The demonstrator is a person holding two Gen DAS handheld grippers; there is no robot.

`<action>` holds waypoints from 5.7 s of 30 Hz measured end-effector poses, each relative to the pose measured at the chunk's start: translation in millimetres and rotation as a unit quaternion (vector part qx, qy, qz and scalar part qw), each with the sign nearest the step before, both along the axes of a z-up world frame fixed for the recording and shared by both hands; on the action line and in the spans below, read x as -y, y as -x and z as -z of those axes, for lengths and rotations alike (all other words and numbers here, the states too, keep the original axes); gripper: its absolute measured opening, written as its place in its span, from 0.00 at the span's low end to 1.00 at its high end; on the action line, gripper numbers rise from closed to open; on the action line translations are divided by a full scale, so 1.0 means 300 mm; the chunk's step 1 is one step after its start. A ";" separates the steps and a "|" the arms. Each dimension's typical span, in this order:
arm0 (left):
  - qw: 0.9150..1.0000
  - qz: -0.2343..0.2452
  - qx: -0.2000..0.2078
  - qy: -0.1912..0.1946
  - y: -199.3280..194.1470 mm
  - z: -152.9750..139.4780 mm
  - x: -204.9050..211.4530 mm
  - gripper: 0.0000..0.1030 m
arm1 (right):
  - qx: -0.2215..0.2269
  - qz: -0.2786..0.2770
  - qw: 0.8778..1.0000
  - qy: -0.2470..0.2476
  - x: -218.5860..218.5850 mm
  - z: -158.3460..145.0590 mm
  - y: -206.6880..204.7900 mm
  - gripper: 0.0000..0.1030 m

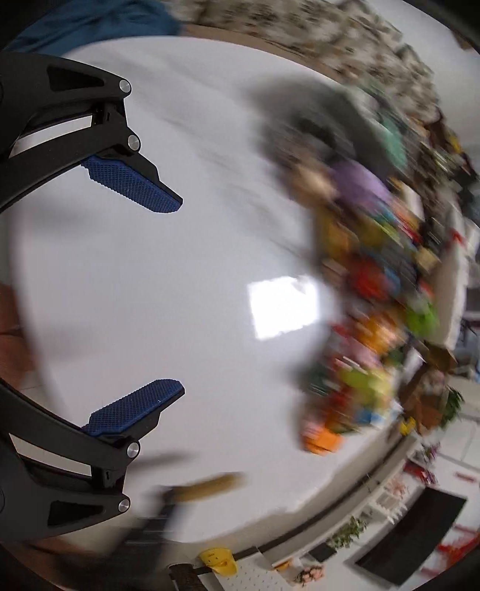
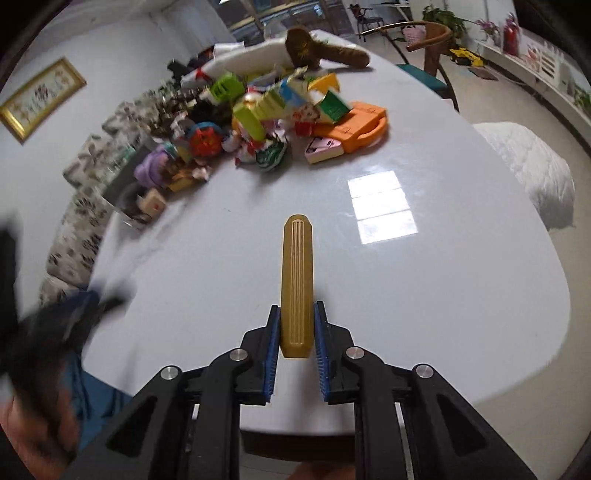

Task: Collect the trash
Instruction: 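Grasp the tan plastic stick with the right gripper while the left grasps a green cap, then lower both tools to the cardboard box and release the stick and green cap, then grasp the red-green candy wrapper with the left gripper while the right grasps the yellow juice box, then lower both tools to the cardboard box and release the wrapper and juice box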

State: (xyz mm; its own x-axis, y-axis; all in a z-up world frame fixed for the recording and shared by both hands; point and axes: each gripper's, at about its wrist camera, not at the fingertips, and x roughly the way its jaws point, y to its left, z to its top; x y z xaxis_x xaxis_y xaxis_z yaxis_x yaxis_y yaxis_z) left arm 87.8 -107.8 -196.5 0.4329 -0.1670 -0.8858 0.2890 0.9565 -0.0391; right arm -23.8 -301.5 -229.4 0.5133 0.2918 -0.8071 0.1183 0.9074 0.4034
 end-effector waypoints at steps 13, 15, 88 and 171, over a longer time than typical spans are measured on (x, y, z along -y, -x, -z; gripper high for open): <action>1.000 -0.018 0.001 0.024 -0.495 0.057 0.331 0.50 | -0.001 0.026 0.999 -0.032 0.070 -0.032 0.119 0.17; 0.998 -0.012 -0.031 0.048 -0.503 0.083 0.316 0.30 | -0.003 0.025 0.999 -0.034 0.064 -0.027 0.112 0.17; 0.940 -0.028 -0.338 0.015 0.643 0.898 -0.411 0.77 | -0.195 -0.134 0.969 0.073 -0.420 0.536 0.294 0.75; 0.982 -0.061 -0.080 0.159 0.227 -0.014 -0.416 0.56 | 0.103 -0.112 0.986 0.072 -0.116 -0.372 -0.190 0.03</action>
